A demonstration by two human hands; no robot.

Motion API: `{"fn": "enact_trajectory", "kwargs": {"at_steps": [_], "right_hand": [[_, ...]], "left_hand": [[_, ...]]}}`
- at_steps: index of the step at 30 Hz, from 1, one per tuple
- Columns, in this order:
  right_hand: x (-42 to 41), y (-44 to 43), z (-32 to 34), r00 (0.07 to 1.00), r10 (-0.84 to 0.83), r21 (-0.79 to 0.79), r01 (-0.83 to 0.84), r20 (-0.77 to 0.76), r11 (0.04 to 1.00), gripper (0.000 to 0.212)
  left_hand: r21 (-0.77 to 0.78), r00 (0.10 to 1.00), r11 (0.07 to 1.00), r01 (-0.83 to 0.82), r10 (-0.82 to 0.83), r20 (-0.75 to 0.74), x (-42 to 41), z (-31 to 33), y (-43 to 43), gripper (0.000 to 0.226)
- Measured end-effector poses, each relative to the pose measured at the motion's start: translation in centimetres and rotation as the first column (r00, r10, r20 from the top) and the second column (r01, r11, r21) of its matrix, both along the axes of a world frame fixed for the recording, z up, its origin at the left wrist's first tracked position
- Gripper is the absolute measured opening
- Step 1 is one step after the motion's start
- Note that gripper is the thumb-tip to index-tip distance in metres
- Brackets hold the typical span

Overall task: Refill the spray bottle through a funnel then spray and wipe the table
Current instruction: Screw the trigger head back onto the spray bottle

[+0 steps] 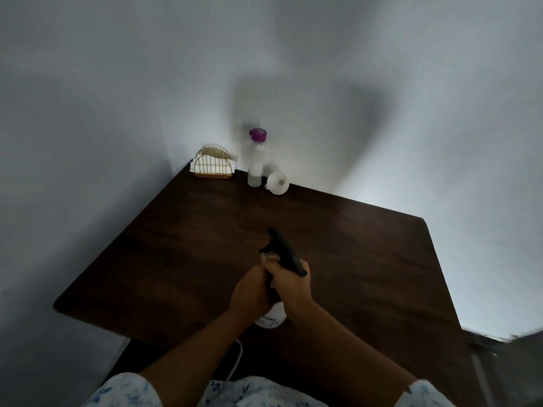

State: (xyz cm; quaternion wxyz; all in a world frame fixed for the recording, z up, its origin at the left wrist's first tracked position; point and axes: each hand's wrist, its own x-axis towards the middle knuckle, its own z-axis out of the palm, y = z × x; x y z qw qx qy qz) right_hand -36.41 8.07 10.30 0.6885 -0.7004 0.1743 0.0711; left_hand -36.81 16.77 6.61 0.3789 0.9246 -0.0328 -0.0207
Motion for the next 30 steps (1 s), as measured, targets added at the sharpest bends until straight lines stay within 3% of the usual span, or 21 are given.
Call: {"fn": "enact_trajectory", "kwargs": {"at_steps": [2, 5, 7, 9, 11, 13, 16, 17, 20, 22, 25, 30], "right_hand": [[-0.2, -0.3, 0.8, 0.997, 0.037, -0.014, -0.037, 0.064, 0.999, 0.010], [-0.9, -0.5, 1.3, 0.985, 0.033, -0.029, -0.028, 0.172, 0.999, 0.010], [-1.3, -0.7, 1.3, 0.977, -0.014, -0.014, 0.018, 0.214, 1.000, 0.012], [-1.8, -1.1, 1.4, 0.964, -0.068, 0.000, 0.070, 0.258, 0.998, 0.016], [-2.1, -1.4, 1.2, 0.963, -0.104, 0.037, 0.098, 0.251, 0.995, 0.018], [-2.3, -1.8, 1.1, 0.974, -0.100, 0.082, 0.085, 0.202, 0.993, 0.020], [-2.4, -3.0, 0.8, 0.988, -0.105, 0.248, 0.074, 0.114, 0.966, 0.001], [-2.4, -3.6, 0.5, 0.990, -0.109, 0.295, 0.078, 0.091, 0.952, 0.011], [-2.4, -5.8, 0.0, 1.000, -0.002, 0.359, -0.002, 0.010, 0.933, 0.035], [-2.4, -7.6, 0.1, 0.992, 0.114, 0.267, -0.122, 0.047, 0.956, 0.025], [-2.6, -10.5, 0.6, 0.956, 0.279, 0.140, -0.289, 0.085, 0.947, 0.012], [-2.8, -15.9, -0.6, 0.941, 0.336, 0.148, -0.327, -0.046, 0.933, 0.013]], "left_hand": [[-0.066, 0.999, 0.997, 0.036, -0.038, -0.036, 0.2, 0.3, 0.0, 0.040], [-0.298, 0.980, 0.947, 0.121, -0.161, -0.115, 0.1, 1.0, 0.3, 0.067], [-0.331, 0.988, 0.933, 0.141, -0.152, -0.008, -0.3, 1.2, 0.5, 0.049], [-0.369, 0.986, 0.917, 0.154, -0.167, -0.002, -0.7, 1.0, 0.9, 0.043], [-0.397, 0.972, 0.899, 0.185, -0.226, -0.060, -1.1, 0.4, 1.2, 0.034], [-0.403, 0.965, 0.900, 0.167, -0.233, -0.118, -1.3, -0.5, 1.4, 0.050], [-0.398, 0.984, 0.914, 0.077, -0.133, -0.116, -1.8, -1.6, 1.5, 0.067], [-0.397, 0.989, 0.917, 0.025, -0.081, -0.125, -1.9, -1.7, 1.6, 0.063], [-0.272, 0.990, 0.954, -0.122, 0.098, -0.101, -1.8, -2.7, 1.3, 0.042], [-0.136, 0.981, 0.972, -0.191, 0.186, -0.053, -2.3, -3.7, 0.8, 0.034], [0.053, 0.958, 0.957, -0.285, 0.286, 0.005, -3.9, -5.4, -2.2, 0.043], [0.173, 0.936, 0.928, -0.330, 0.345, -0.064, -6.6, -6.3, -8.4, 0.061]]}}
